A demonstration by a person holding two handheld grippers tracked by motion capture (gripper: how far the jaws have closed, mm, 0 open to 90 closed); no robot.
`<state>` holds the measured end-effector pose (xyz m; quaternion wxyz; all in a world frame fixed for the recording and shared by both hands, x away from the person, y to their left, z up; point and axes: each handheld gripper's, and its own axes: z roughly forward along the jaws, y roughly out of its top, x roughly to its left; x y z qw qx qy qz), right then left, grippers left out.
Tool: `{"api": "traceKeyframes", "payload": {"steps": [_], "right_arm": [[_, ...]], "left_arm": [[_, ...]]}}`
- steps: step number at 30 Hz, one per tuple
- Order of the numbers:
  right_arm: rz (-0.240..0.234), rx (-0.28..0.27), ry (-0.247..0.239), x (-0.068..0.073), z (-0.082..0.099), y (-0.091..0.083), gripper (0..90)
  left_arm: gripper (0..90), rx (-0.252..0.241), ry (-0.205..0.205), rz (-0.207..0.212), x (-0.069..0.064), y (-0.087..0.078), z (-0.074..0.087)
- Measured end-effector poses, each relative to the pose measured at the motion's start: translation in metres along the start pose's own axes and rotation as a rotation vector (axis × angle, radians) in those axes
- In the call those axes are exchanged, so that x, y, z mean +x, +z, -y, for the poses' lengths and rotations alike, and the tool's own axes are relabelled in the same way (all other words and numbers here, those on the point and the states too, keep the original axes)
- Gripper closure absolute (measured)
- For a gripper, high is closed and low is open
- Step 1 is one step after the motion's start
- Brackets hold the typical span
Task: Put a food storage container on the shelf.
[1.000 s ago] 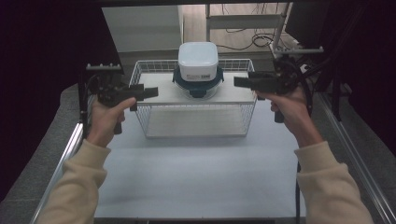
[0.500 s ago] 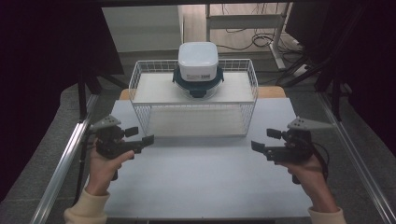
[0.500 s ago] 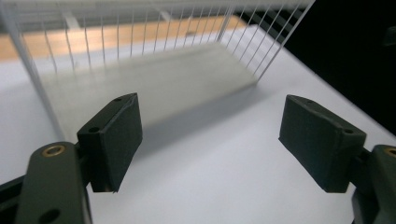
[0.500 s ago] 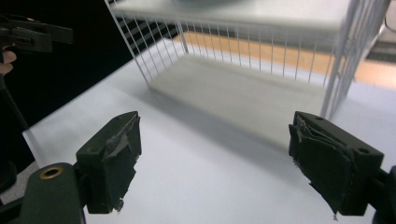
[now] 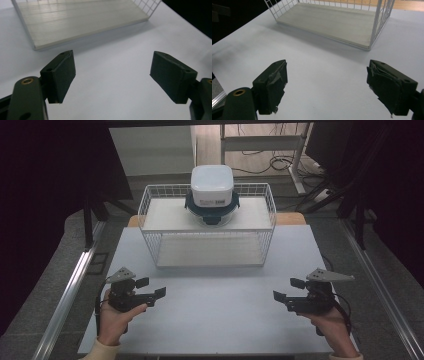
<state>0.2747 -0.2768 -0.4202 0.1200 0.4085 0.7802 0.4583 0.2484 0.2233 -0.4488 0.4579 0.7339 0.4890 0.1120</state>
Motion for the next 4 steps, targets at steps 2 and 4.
{"api": "traceKeyframes", "payload": {"steps": [2, 4], "right_arm": [[0.002, -0.005, -0.006, -0.0002, -0.0001, 0.0002, 16.8], [0.002, -0.004, -0.011, -0.0002, 0.0006, 0.001, 16.6]], "left_arm": [[19.5, 0.002, 0.004, -0.004, -0.0008, 0.0014, 0.0004], [19.1, 0.003, 0.016, -0.015, -0.0013, 0.0024, 0.0007]]}}
